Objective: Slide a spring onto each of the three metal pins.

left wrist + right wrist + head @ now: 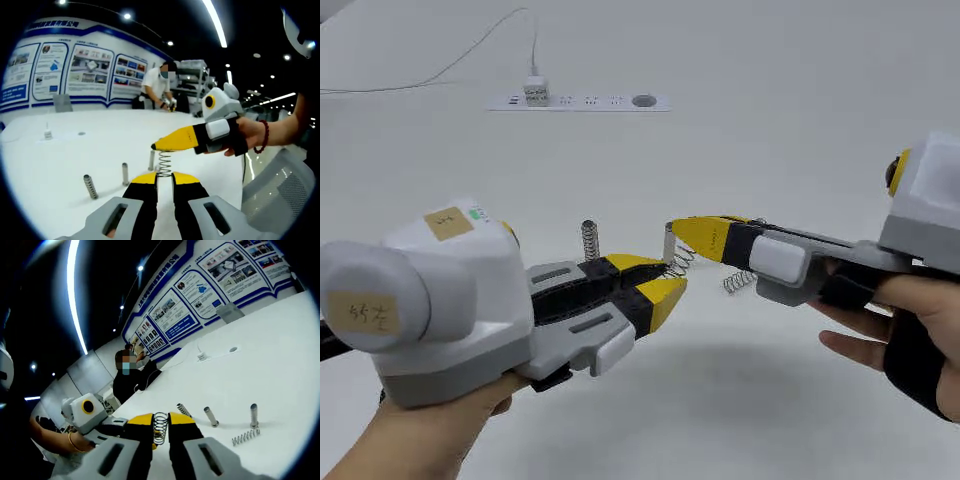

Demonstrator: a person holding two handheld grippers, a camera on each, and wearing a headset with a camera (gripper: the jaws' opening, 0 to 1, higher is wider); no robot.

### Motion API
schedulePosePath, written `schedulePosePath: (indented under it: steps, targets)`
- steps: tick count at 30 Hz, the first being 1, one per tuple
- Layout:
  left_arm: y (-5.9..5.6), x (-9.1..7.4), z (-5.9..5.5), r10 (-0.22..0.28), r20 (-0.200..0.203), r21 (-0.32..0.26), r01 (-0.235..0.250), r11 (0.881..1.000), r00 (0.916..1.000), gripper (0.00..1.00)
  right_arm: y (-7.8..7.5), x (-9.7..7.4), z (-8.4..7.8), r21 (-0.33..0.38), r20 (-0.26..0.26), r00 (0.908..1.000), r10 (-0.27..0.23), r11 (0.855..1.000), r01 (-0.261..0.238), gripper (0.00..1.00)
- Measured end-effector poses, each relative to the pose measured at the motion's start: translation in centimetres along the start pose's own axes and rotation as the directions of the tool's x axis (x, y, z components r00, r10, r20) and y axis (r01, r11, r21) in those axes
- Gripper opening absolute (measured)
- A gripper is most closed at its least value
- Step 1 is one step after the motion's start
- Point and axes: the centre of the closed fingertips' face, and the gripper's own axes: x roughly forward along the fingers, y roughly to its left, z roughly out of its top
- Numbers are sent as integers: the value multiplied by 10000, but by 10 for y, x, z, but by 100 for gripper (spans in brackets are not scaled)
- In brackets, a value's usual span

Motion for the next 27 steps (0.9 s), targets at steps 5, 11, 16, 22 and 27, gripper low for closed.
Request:
schedulePosePath:
  steps: [5, 11, 16, 22, 27]
  targets:
    - [2, 0, -7, 129, -321, 226, -122, 9997, 9994, 13, -3, 4, 6, -748, -45, 9999, -163, 9971, 159, 11]
    - [1, 2, -17, 155, -721, 424, -124, 9990, 9973, 19, -9, 9, 15, -1636, -125, 9992, -377, 9859, 351, 11]
    - [2, 2, -24, 249, -1058, 608, -185, 9980, 9941, 21, -14, 14, 21, -2112, -123, 9985, -531, 9762, 493, 11]
    - [6, 2, -29, 411, -1248, 614, -336, 9975, 9913, 25, -26, 23, 21, -2486, -287, 9952, -938, 9650, 838, 12]
    - [8, 3, -33, 450, -1381, 619, -367, 9974, 9894, 27, -35, 30, 22, -2691, -327, 9925, -1174, 9574, 1043, 12]
